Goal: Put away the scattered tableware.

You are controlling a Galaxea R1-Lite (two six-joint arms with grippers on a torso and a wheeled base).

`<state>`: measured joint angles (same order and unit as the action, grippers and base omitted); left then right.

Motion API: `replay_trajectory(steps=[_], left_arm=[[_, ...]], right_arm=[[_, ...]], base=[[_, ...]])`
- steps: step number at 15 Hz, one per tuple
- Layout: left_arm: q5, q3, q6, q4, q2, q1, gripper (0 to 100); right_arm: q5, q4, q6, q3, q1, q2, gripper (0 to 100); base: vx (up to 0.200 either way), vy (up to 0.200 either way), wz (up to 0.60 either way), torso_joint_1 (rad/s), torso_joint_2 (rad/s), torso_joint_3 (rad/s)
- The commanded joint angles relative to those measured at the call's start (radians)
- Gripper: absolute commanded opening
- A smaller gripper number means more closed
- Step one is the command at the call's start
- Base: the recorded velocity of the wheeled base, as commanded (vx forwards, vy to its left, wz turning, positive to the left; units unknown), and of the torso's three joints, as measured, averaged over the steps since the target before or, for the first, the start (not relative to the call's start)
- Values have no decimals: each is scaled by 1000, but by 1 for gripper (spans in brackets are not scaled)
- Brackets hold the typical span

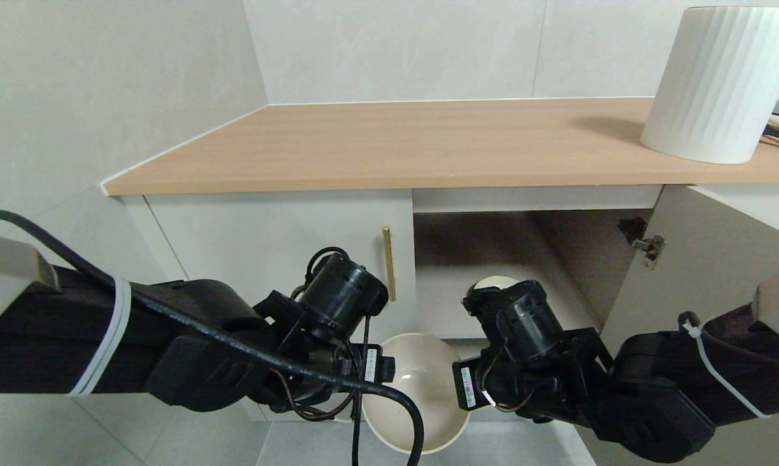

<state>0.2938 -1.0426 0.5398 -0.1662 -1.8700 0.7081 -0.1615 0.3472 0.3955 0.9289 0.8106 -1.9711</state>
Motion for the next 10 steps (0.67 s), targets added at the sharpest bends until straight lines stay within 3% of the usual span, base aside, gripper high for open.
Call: replay_trajectory(steps=[1, 5, 10], left_arm=[[-1, -1, 0, 1, 0, 1, 100], [1, -1, 2, 1, 3, 1, 100], [1, -1, 2, 1, 6, -1, 100]], right_arm=[[-4, -8, -1, 5, -1, -12, 0], [-36, -198, -24, 57, -67, -52, 0], [-116, -192, -15, 133, -240, -75, 0]], base=[[0, 0, 0, 0, 0, 0], [0, 0, 0, 0, 0, 0], [0, 0, 0, 0, 0, 0]])
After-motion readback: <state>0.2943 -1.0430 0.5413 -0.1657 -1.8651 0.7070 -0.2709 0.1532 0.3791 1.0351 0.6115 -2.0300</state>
